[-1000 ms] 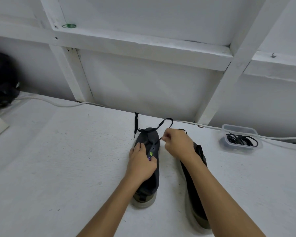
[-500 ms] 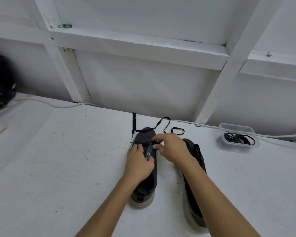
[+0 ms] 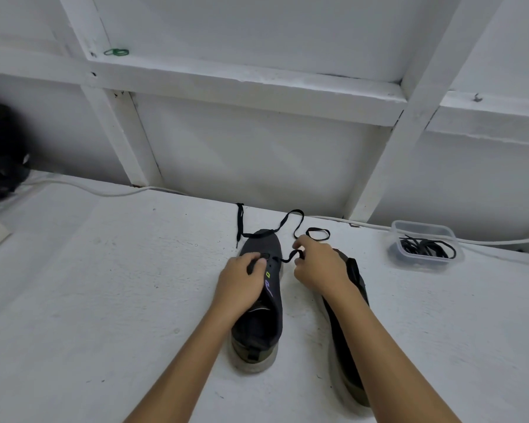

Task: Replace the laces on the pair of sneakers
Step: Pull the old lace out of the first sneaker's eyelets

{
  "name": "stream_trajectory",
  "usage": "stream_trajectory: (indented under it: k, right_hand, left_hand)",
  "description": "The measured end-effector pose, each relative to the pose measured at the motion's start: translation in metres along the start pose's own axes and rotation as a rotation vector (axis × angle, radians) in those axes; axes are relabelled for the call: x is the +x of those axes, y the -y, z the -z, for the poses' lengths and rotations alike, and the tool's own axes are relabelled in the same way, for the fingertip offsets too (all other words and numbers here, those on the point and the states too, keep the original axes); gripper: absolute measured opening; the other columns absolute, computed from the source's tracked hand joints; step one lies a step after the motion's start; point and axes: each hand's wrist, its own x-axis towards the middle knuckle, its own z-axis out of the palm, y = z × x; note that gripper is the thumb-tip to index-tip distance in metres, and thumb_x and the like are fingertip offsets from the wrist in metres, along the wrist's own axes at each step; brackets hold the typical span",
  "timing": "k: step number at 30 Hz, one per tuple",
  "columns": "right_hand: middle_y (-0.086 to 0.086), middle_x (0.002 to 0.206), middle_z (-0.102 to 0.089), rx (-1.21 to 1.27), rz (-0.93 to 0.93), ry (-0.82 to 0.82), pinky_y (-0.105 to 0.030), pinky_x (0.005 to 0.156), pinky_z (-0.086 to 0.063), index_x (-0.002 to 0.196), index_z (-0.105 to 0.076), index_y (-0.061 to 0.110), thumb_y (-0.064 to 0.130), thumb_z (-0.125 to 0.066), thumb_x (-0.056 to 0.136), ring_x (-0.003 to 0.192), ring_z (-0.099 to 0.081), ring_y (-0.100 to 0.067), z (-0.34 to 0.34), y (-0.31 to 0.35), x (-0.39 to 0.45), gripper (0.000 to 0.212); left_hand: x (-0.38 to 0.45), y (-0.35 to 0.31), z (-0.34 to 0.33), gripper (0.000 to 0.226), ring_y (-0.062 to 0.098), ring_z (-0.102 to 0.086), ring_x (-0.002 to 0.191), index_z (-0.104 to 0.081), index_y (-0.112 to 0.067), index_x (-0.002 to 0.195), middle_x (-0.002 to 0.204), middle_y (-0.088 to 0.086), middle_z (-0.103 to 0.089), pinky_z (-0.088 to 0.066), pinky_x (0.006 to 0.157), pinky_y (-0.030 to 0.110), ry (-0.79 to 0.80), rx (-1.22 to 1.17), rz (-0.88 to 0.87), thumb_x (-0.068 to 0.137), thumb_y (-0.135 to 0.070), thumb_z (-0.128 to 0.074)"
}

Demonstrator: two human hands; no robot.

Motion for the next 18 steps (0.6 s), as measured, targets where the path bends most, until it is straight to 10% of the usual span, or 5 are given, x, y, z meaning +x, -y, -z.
stream_trajectory:
  k: [7, 18]
  right_hand:
    - [0.01, 0.145, -0.052, 0.016, 0.157, -0.029, -0.039, 0.1, -0.047, 0.127, -0.064, 0.043, 0.032, -0.064, 0.091, 0.134, -0.045, -0.019, -0.004, 0.002, -0.006, 0.037]
    - [0.01, 0.09, -0.073, 0.298, 0.116, -0.004, -0.019, 0.075, -0.046, 0.089, -0.075, 0.028, 0.023, -0.07, 0.092, 0.087, -0.067, -0.009, -0.014, 0.006, 0.002, 0.008]
  left_hand:
    - [0.022, 0.002, 0.02, 0.017, 0.011, -0.064, 0.103, -0.078, -0.031, 0.105, 0.106, -0.009, -0.068, -0.051, 0.094, 0.033, 0.0, 0.147, -0.136, 0.09, -0.029, -0.071]
    - [0.032, 0.007, 0.005, 0.009, 0.013, -0.055, 0.094, -0.075, -0.024, 0.093, 0.093, -0.01, -0.062, -0.049, 0.086, 0.038, -0.039, 0.14, -0.335, 0.093, -0.023, -0.066]
